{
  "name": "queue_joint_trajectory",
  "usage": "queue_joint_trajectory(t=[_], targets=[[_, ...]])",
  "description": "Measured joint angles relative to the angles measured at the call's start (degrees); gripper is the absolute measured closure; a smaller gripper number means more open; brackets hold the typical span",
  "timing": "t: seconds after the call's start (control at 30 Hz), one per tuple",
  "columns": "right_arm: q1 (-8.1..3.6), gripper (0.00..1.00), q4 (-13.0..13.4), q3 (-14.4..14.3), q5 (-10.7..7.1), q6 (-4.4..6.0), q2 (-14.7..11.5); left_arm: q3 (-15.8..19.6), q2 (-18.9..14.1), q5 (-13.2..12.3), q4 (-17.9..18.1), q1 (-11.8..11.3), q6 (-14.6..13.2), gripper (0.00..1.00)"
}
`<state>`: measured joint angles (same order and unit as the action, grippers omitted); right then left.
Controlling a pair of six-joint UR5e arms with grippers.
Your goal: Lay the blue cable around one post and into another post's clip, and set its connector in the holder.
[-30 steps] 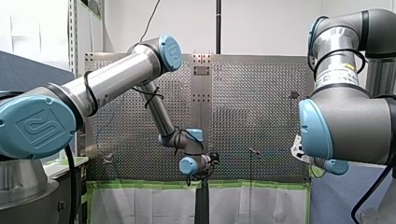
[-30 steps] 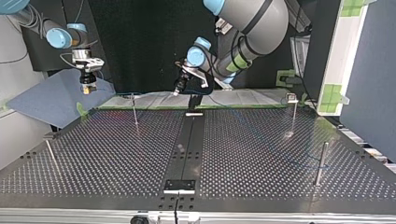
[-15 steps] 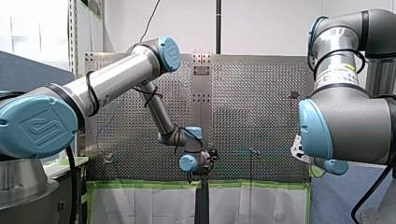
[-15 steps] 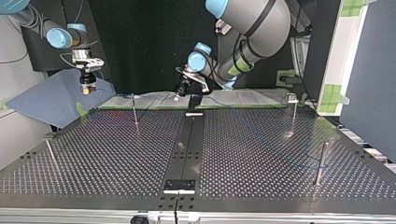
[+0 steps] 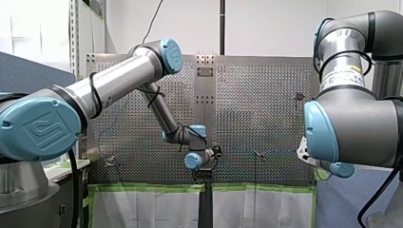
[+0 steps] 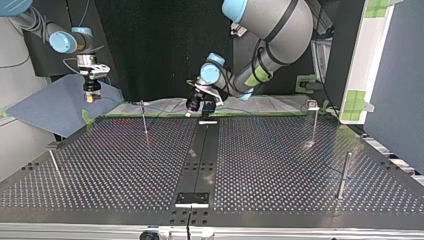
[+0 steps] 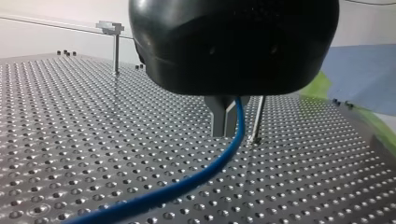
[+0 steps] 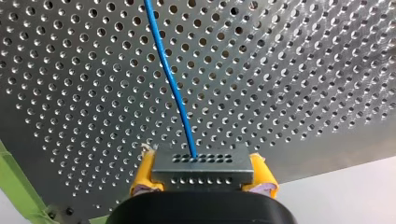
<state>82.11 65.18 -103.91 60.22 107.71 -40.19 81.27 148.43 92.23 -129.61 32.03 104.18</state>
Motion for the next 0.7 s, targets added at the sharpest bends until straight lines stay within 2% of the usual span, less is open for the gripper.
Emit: queue_joint_trajectory(t=[0.17, 0.4, 0.7], targets=[[0.21, 1.0, -0.77, 1.33, -0.01, -0.27, 1.62, -1.48, 0.16, -0.05, -0.85, -0.08, 0.08, 0.98], [0.44, 1.0, -2.9, 4.56, -0.14, -0.52, 4.06, -4.43, 2.46, -0.05, -3.43, -0.28, 0.51, 0.98], [0.47, 1.0, -3.98, 7.86, -0.01, -0.38, 4.43, -8.73, 4.95, 0.03, -6.27, -0.38, 1.51, 0.98]])
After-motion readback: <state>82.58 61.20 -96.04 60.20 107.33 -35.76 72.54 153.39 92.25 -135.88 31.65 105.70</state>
